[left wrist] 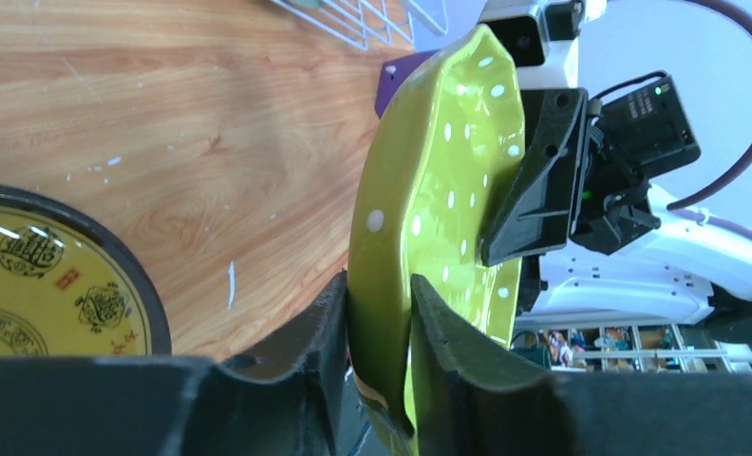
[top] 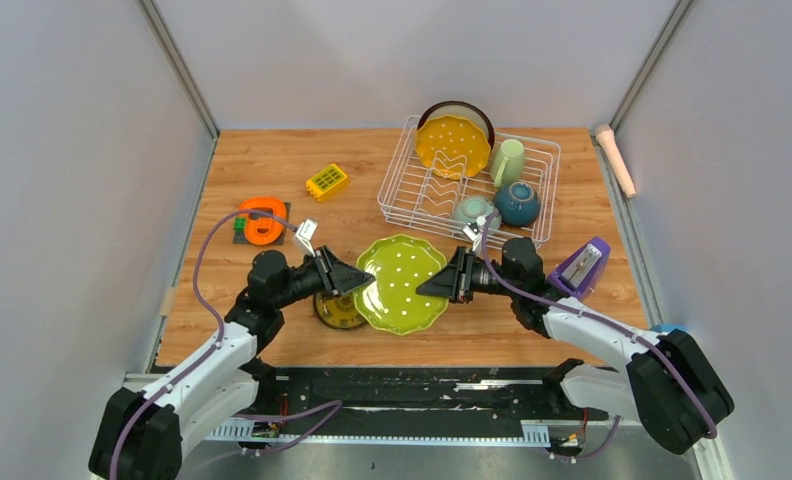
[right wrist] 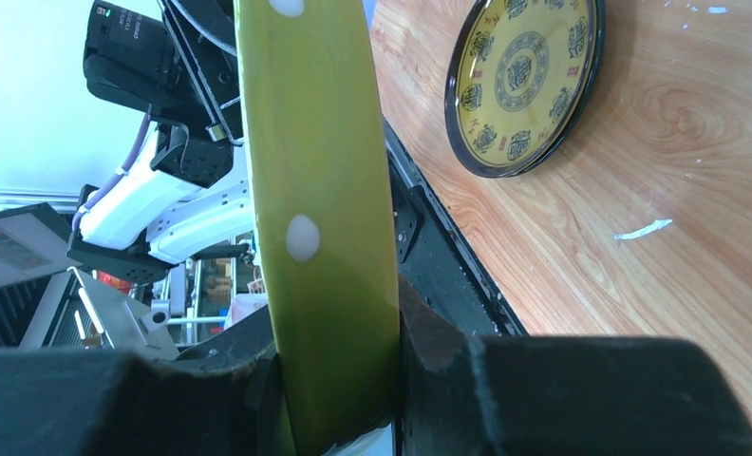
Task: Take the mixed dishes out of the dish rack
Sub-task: Place the plate at the center of the board.
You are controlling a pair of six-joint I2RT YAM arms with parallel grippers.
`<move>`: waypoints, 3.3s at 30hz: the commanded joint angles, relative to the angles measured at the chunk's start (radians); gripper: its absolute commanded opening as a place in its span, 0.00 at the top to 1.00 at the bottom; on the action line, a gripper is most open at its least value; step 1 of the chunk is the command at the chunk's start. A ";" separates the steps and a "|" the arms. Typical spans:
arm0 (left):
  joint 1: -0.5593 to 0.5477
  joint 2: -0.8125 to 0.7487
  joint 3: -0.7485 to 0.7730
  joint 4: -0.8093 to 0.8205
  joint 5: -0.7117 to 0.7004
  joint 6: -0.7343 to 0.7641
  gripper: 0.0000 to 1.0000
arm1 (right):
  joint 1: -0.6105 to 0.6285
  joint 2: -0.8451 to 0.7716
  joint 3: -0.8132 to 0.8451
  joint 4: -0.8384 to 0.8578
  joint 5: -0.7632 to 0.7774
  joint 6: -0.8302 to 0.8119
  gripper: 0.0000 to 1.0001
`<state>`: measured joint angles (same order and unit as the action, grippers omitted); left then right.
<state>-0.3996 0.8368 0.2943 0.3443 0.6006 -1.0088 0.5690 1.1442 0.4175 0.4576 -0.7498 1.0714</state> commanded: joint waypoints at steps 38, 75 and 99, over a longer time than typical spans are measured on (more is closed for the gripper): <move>-0.028 0.092 0.065 -0.037 -0.045 -0.072 1.00 | 0.005 -0.326 0.097 -0.602 0.780 -0.098 0.00; -0.257 0.769 0.341 0.043 -0.121 0.049 0.21 | 0.005 -0.523 0.069 -0.787 1.144 -0.098 0.00; -0.305 0.118 0.436 -0.616 -0.507 0.274 0.00 | 0.005 -0.749 0.067 -0.779 1.133 -0.310 0.00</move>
<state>-0.7002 1.0748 0.6918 -0.1009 0.2249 -0.8009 0.5747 0.4290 0.4713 -0.3470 0.3836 0.8379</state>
